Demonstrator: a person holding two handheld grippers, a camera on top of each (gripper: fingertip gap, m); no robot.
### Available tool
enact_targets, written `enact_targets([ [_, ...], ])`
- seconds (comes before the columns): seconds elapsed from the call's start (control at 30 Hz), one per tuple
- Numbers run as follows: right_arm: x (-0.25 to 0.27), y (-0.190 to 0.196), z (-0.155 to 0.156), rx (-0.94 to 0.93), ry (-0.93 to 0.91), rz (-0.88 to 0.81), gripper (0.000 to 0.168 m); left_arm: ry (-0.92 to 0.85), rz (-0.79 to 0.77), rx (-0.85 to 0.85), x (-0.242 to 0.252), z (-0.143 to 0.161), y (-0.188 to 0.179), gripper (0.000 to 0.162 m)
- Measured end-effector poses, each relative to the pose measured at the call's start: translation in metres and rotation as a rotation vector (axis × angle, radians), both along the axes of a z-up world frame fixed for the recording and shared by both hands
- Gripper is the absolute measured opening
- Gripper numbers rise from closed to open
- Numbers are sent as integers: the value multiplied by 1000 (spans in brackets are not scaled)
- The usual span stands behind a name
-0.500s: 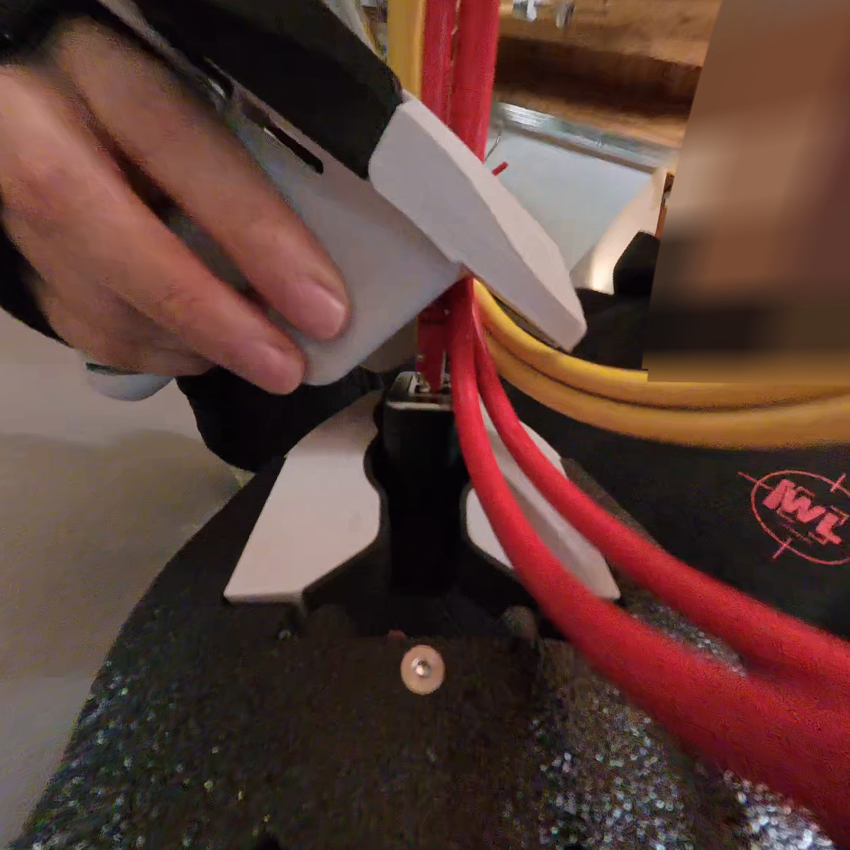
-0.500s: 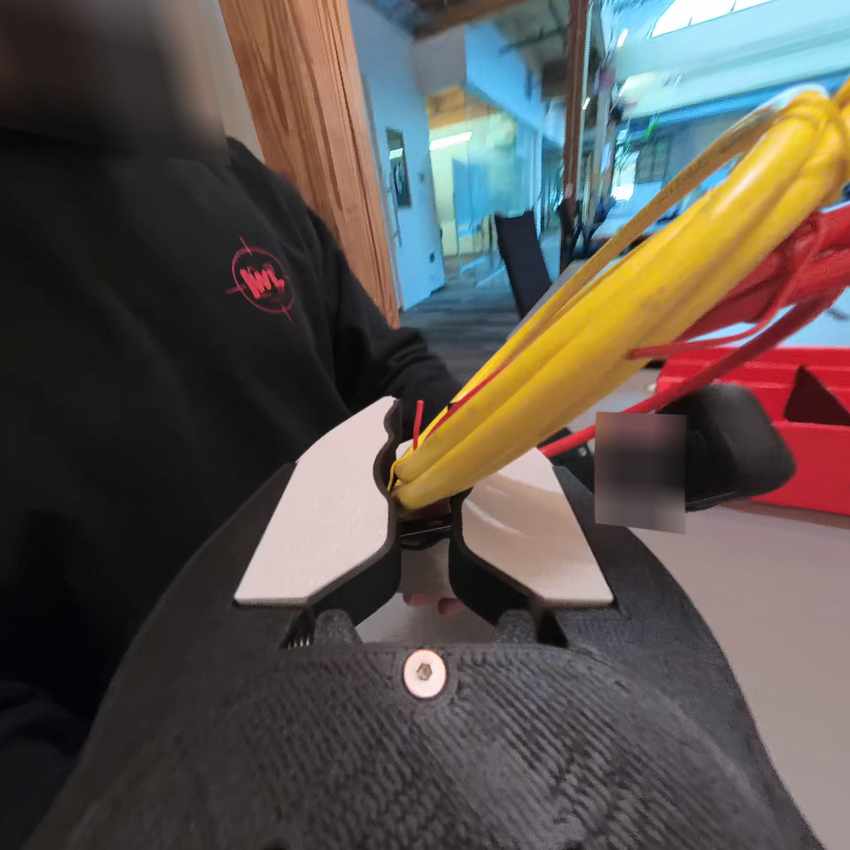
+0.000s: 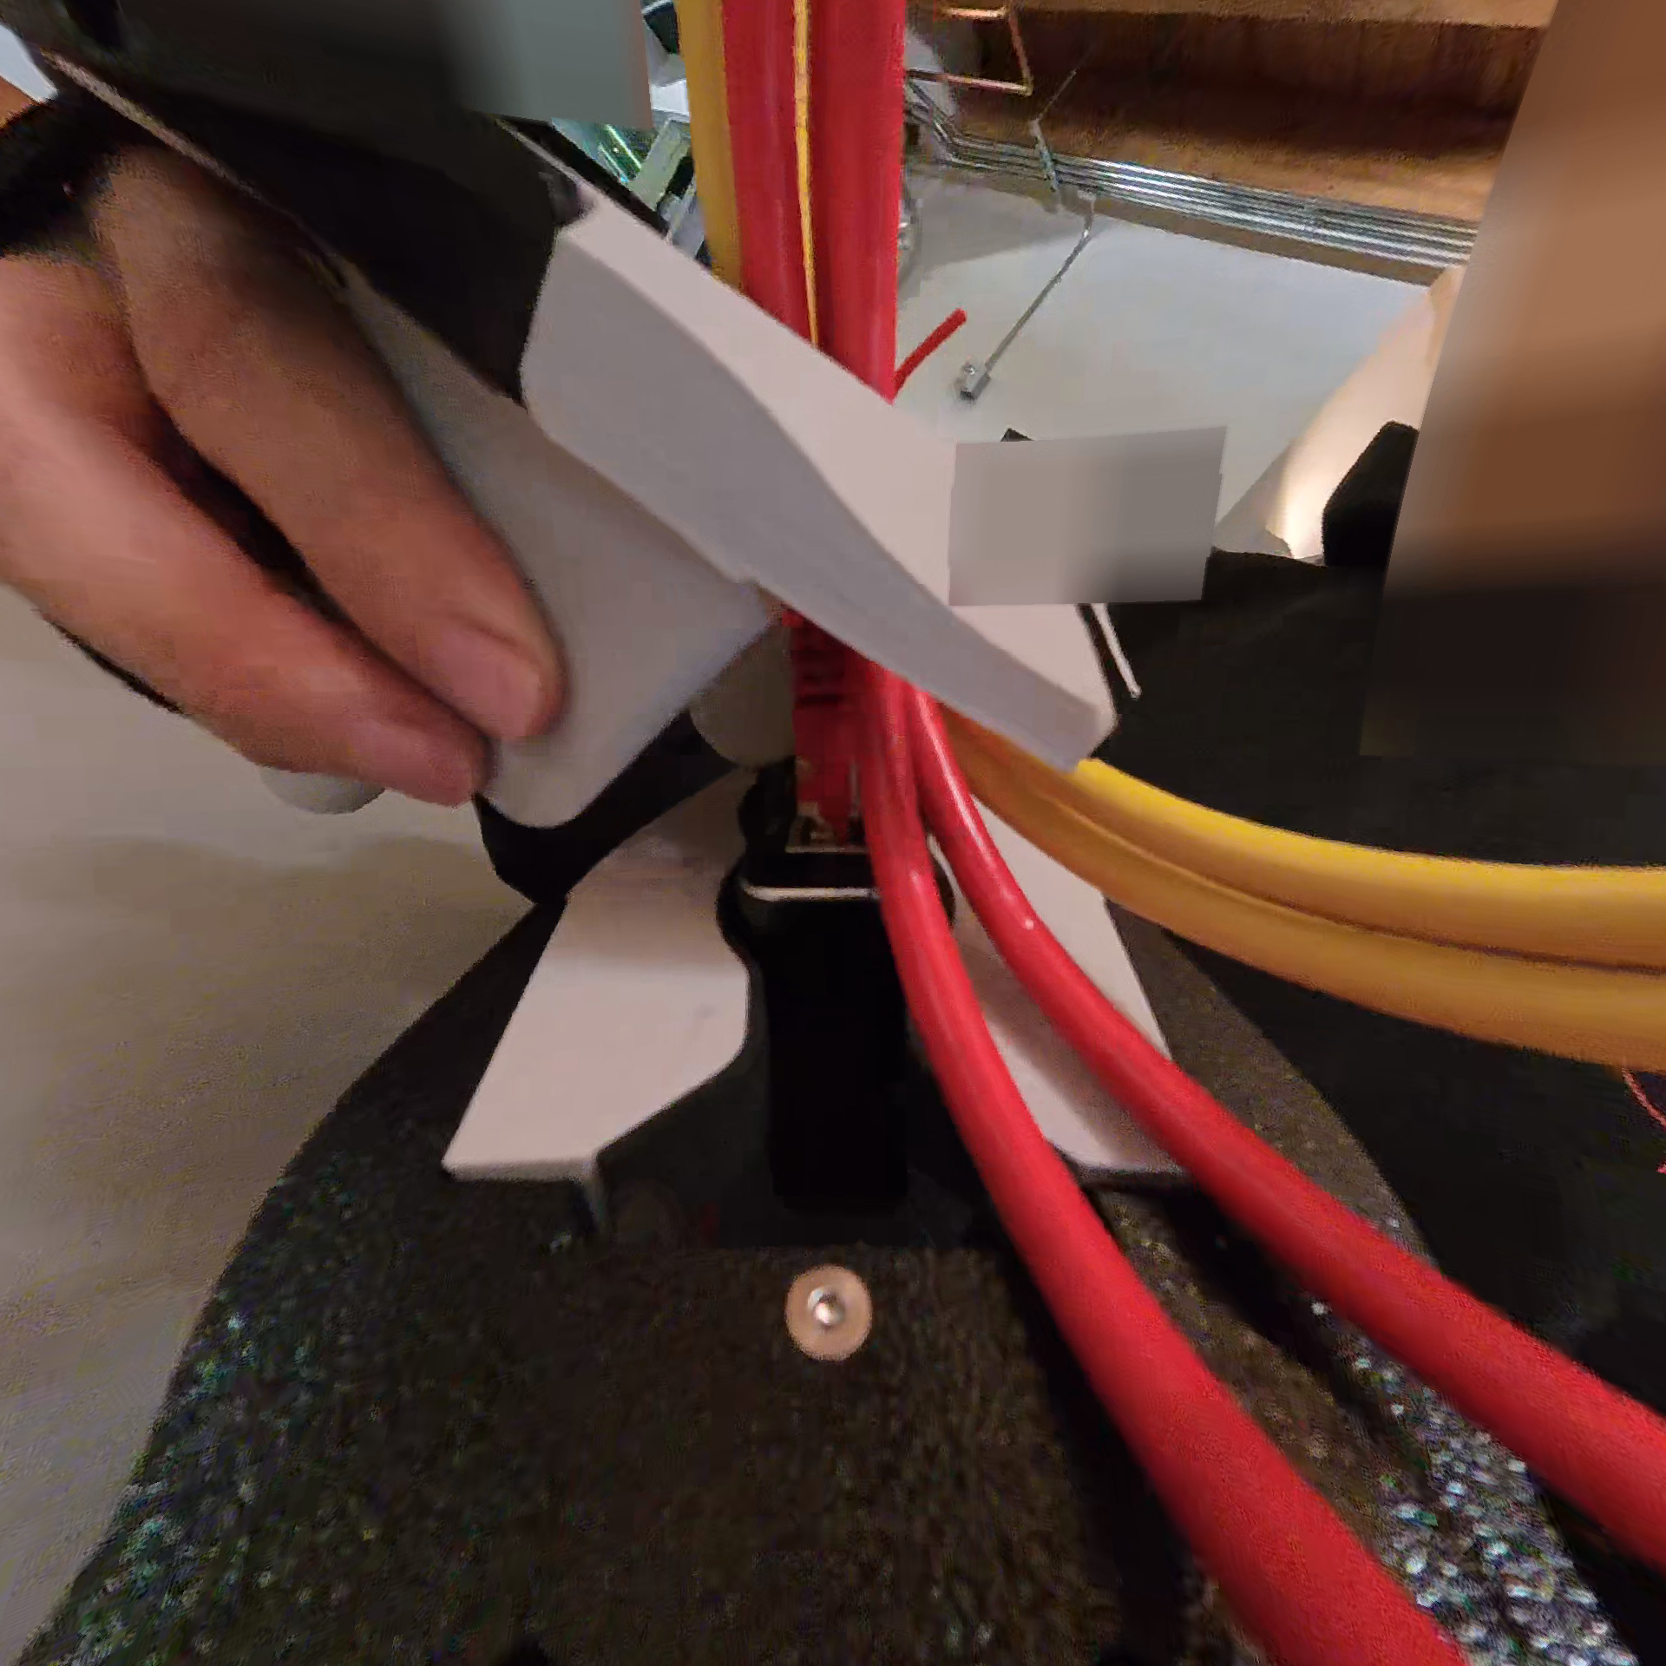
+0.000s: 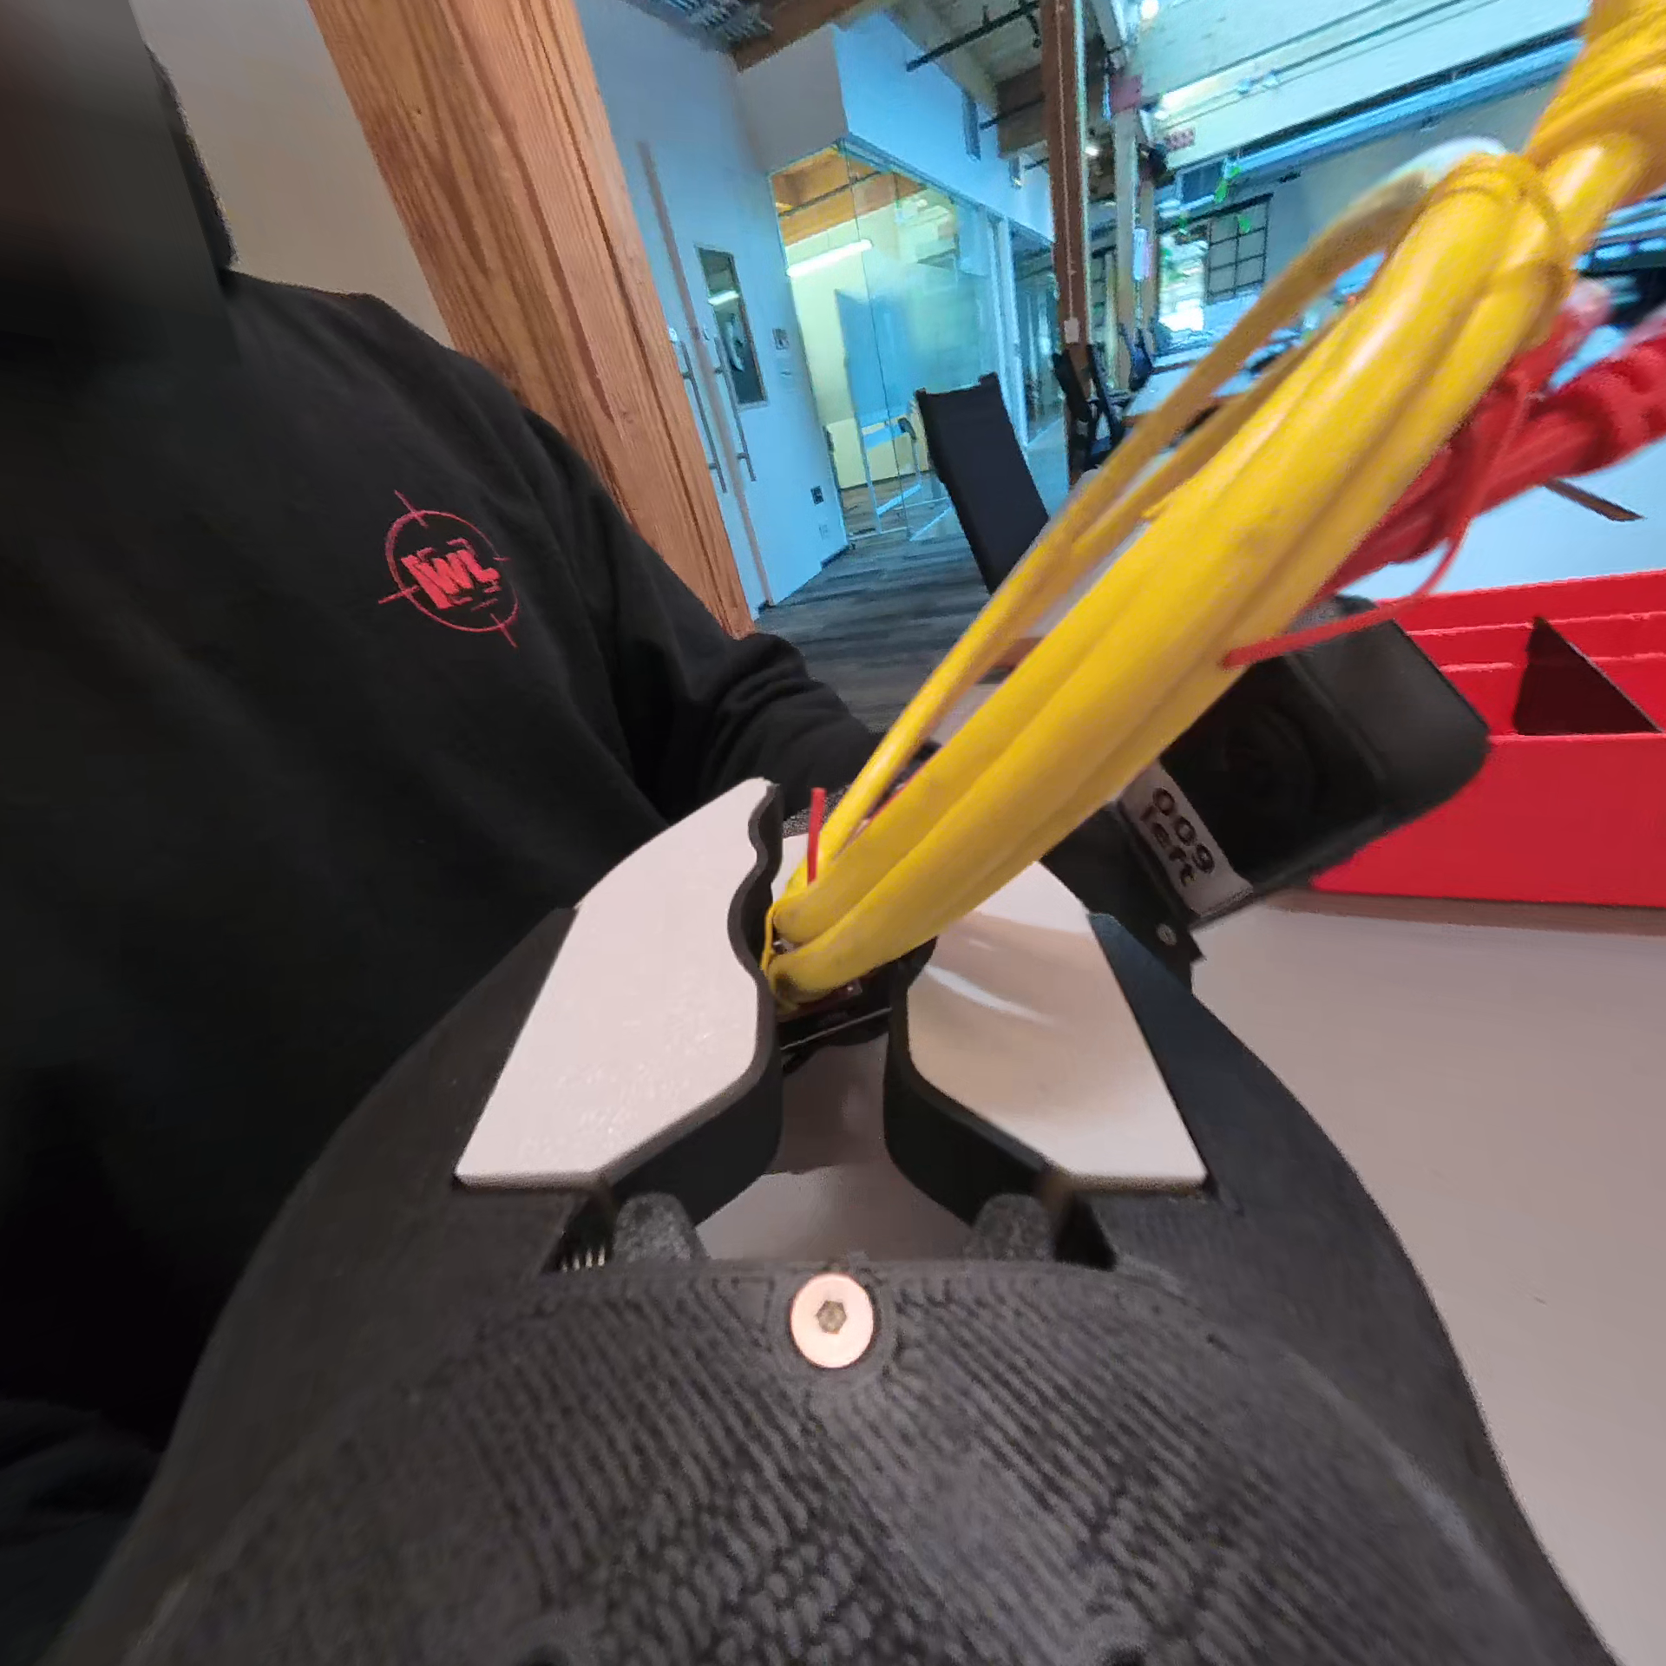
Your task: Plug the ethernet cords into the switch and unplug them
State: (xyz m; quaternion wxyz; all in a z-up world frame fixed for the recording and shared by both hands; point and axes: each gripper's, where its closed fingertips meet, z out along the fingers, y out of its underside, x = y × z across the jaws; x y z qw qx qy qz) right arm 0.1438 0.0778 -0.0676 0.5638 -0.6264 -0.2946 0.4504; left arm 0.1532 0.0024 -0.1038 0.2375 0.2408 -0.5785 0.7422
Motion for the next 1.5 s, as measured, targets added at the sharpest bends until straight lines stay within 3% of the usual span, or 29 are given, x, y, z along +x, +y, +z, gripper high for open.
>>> enact_targets([
  [0.17,34,21,1,-89,81,-282,37,-9,155,35,20,-13,17,26],
  [0.2,46,23,2,-100,123,-363,43,-18,218,74,26,-18,23,26],
  [0.27,64,22,-3,-88,142,-522,38,-76,369,206,39,-30,39,25],
  [0.37,63,16,-15,-106,153,-603,44,-172,518,326,47,-32,56,26],
  [0.47,53,18,-25,-117,130,-631,46,-216,549,357,46,-27,60,26],
  [0.57,44,20,-24,-94,110,-631,33,-195,538,338,46,-27,59,26],
  [0.67,46,24,-30,-112,73,-658,9,-169,524,323,43,-31,57,25],
  [0.77,43,23,-35,-141,78,-639,9,-166,529,359,40,-37,58,25],
  [0.87,33,23,-48,-195,25,-598,23,-187,543,422,42,-42,58,25],
  [0.97,29,23,-49,-186,17,-589,16,-234,533,442,41,-40,57,25],
  [1.13,28,19,-44,-165,56,-581,18,-241,524,422,39,-37,56,26],
  [1.5,23,10,-49,-179,-45,-581,15,-233,471,418,31,-39,49,26],
])
